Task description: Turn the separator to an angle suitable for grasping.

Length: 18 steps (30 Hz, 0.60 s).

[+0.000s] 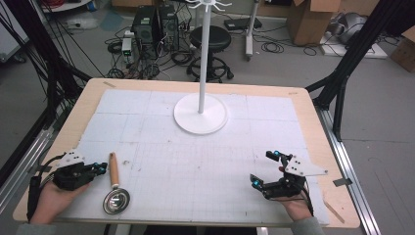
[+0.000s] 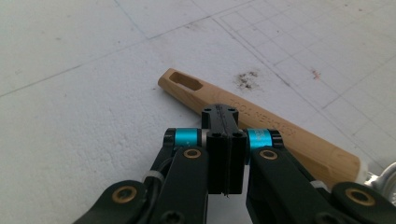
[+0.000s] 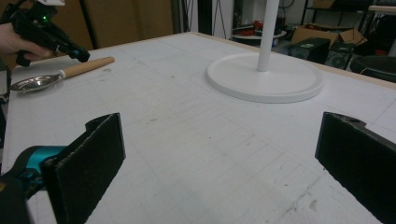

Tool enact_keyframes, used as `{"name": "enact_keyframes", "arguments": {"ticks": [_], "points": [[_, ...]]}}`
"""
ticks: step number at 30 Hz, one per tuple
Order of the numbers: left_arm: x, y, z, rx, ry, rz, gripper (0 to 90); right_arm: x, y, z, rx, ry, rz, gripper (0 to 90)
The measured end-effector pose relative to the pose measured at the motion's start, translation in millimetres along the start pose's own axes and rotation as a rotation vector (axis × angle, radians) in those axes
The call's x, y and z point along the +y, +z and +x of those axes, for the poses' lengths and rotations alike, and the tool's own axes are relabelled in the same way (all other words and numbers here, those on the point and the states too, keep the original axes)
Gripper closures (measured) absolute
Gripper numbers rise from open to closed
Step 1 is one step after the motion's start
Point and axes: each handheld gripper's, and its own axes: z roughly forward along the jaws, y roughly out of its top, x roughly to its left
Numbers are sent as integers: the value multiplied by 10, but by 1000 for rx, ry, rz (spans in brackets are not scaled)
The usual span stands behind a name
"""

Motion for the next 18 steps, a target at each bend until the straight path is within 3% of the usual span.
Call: {"name": "enact_keyframes", "arguments": {"ticks": [18], "points": [[46,152,-44,-4,-2,24,899,-4,-34,-3,-3,5,-4,7]]}}
